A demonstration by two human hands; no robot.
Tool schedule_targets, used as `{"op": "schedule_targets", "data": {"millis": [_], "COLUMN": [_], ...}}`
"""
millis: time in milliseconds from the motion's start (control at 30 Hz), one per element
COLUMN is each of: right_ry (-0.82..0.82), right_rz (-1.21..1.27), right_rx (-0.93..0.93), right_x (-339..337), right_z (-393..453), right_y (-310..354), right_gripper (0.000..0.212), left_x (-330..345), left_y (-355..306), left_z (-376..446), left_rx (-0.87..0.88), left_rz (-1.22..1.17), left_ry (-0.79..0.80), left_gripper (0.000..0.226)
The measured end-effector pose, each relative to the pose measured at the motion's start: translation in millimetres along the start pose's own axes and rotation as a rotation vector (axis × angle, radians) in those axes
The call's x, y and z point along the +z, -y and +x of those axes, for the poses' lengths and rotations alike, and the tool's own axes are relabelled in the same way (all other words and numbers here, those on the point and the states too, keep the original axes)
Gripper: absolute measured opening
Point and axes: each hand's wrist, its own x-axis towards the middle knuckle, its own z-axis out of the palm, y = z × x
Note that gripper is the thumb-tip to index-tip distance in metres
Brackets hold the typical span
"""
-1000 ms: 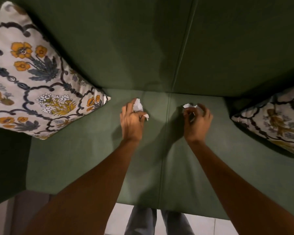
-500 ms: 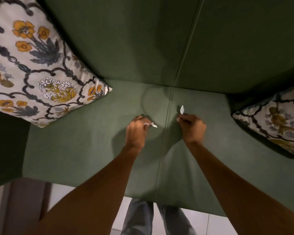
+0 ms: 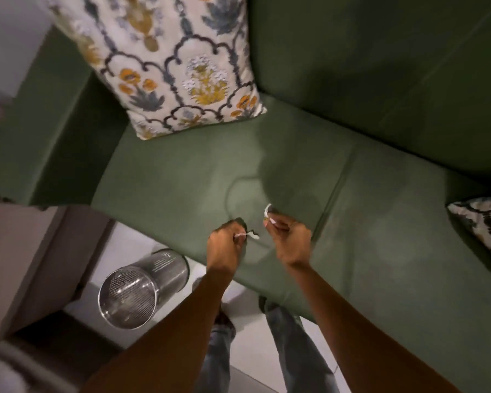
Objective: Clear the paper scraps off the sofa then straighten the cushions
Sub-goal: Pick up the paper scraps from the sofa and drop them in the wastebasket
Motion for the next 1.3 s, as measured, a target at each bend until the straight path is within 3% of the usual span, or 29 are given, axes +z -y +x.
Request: {"op": "schedule_targets", "data": {"millis": [300, 500, 800, 933, 1300], "right_ry": [0.271, 0.423, 0.505, 0.485, 0.471], "right_rz": [-0.232, -0.199, -0.299, -0.383, -0.38], "right_rx": [-0.041, -0.003, -0.062, -0.113, -0.082], "right_x": [147, 260, 391, 404, 363], "right_z": [-96, -163, -208, -210, -215], "right_y": [8, 11, -23, -29, 3], "right_gripper": [0.009, 0.01, 0.016, 0.032, 0.021], "left_x": [-57, -91, -89, -84, -104], "left_y": [172, 280, 418, 434, 395], "left_z": [-88, -128, -130, -131, -146], "left_rx": [-0.375, -0.616, -0.731, -0.656, -0.539], "left_rz": [-0.195, -0.306, -0.277, -0.349, -0.213], "left_ry": [-0.184, -0.33, -0.386, -0.38, -0.296], "left_gripper": [0.013, 0.009, 0.01, 0.023, 0.046]}}
